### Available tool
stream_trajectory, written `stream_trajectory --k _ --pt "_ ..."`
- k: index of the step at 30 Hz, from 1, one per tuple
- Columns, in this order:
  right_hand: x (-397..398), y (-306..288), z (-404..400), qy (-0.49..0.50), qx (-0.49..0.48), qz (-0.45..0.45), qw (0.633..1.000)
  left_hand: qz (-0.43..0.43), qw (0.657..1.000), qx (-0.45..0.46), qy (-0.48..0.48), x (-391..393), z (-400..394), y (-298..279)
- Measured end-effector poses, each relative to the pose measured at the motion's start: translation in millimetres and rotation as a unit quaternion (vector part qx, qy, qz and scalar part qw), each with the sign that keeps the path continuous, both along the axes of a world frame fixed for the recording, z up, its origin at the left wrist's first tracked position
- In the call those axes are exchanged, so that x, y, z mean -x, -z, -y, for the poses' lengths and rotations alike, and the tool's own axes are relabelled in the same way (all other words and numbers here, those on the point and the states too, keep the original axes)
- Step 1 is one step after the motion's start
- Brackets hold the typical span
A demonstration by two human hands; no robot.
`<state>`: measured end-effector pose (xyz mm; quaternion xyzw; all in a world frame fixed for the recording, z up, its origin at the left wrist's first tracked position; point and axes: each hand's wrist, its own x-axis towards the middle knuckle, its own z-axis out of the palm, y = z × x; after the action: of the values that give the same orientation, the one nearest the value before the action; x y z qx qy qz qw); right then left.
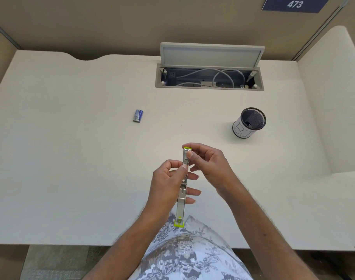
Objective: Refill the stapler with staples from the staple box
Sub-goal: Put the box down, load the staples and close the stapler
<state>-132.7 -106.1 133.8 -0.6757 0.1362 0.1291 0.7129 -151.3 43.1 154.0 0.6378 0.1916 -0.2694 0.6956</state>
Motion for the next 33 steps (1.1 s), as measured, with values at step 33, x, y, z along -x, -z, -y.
stream_trajectory --k 33 --pt "5.6 -7.2 -3.4 0.013 -0.106 -0.017 0.994 0.320 0.900 -0.291 0.057 -15.8 2.0 18.9"
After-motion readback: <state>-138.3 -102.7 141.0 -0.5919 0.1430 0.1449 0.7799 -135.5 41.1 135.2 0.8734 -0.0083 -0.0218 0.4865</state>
